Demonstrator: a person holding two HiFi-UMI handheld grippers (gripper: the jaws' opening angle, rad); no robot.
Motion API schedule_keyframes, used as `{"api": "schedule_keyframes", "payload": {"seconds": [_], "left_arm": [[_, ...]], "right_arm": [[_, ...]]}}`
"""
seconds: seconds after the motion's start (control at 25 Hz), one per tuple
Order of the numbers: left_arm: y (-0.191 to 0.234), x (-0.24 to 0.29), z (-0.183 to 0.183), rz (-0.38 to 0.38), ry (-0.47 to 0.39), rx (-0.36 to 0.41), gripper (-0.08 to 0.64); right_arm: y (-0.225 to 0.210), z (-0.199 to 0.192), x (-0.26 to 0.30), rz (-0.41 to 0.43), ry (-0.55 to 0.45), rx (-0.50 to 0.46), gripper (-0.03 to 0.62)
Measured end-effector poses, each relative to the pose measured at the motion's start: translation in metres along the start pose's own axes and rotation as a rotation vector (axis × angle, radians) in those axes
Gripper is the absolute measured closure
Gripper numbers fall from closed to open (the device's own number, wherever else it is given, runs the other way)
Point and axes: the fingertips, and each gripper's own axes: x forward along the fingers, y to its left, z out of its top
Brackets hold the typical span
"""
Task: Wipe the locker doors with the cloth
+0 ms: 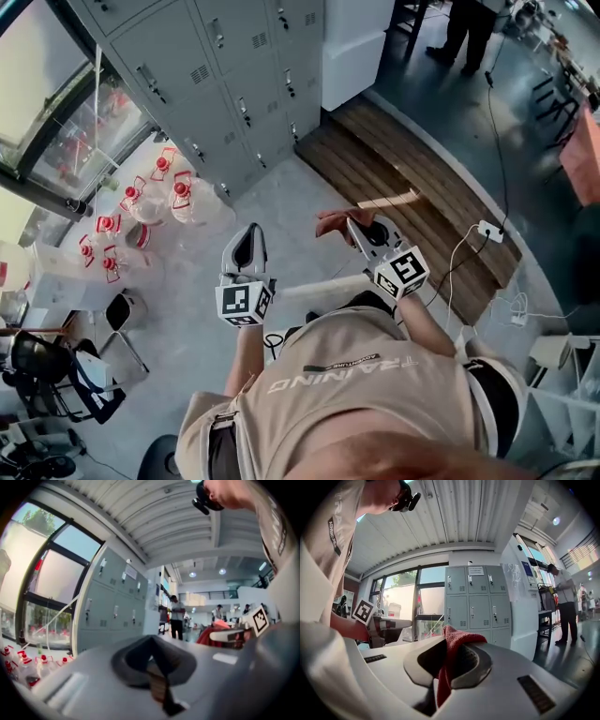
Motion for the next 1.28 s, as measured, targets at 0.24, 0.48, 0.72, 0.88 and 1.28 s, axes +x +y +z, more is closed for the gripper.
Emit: {"api": "schedule_keyframes", "payload": {"seconds": [0.24, 0.48, 0.72, 0.88, 1.28], "left_arm": [[0.017, 0.011, -0.017, -0.002, 0.021, -0.055, 0.555], [0.029, 0.06, -0.019, 0.022, 0.05, -0.05, 0.555], [0.046, 0.122, 0.002, 0.078, 0.074, 0.022, 0.555], [0.042, 0.171, 0.013, 0.115, 0.057, 0.018, 0.555], [0.041, 0.282, 0.032, 0.15, 0.043, -0.005, 0.555]], "right_arm": [[-0.004, -0.011, 0.018, -0.003, 0.06, -0.013, 0.565], [-0.043, -0.014, 0.061, 0.04, 0.063, 0.005, 0.565], [-0.093, -0.009, 0.122, 0.122, 0.013, 0.06, 0.565], [-0.139, -0.005, 0.147, 0.176, -0.008, 0.037, 0.565], [-0.236, -0.008, 0.202, 0.234, -0.031, 0.028, 0.565]]}}
